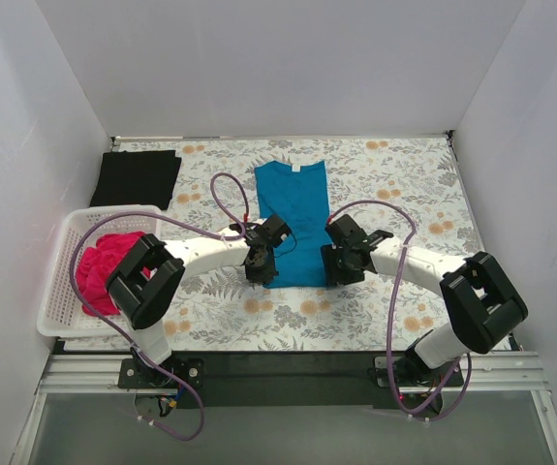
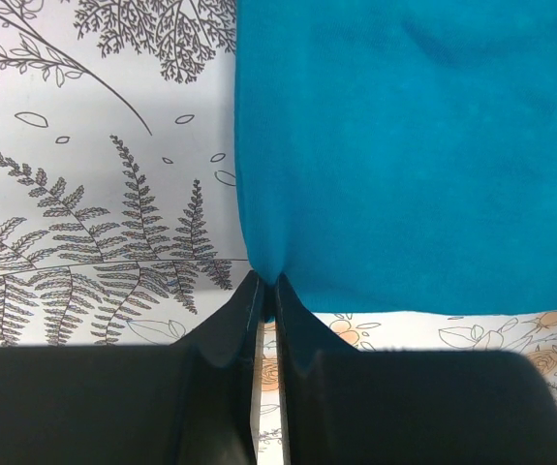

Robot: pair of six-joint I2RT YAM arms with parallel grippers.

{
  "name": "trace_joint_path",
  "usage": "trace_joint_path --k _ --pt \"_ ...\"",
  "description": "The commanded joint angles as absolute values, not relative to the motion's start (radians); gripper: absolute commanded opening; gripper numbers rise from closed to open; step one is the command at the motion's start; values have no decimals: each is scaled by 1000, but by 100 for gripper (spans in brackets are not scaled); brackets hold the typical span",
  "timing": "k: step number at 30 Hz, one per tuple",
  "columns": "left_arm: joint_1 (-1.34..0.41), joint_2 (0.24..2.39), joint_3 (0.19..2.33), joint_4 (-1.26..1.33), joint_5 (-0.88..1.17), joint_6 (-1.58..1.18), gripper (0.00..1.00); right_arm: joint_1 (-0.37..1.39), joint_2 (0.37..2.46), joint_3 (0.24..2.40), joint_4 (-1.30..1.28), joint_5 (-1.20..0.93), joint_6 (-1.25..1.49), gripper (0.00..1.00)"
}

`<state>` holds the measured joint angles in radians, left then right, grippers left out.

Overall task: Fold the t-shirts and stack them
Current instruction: Fold the tshirt

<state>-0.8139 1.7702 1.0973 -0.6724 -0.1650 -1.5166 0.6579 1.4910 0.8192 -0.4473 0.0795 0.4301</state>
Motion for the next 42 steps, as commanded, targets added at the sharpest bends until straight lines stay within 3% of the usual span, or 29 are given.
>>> trace_joint_path --k 1,6,15,18,23,31,38,42 --pt "-825 1775 1049 -710 -141 -1525 0 673 1511 850 -457 123 462 55" --pt "-825 1767 1046 -710 -123 -1529 0 678 1584 845 -511 147 474 52" --pt "-825 1732 1017 -707 -91 -1549 0 686 1710 842 -525 98 488 39" --pt "-825 1733 1014 -701 -86 -1549 0 684 1749 847 -526 83 485 29" --pt "-825 1733 1020 -706 -83 -1546 0 686 1746 865 -538 83 472 1" --pt "-867 1560 979 -862 -8 -1575 0 738 1559 832 -797 -41 433 1" --pt "-1122 1410 931 -1054 95 -1741 0 885 1307 747 -1001 -144 537 1" --pt "-1190 1286 901 -1081 156 -1873 0 905 1246 816 -1087 -157 561 1"
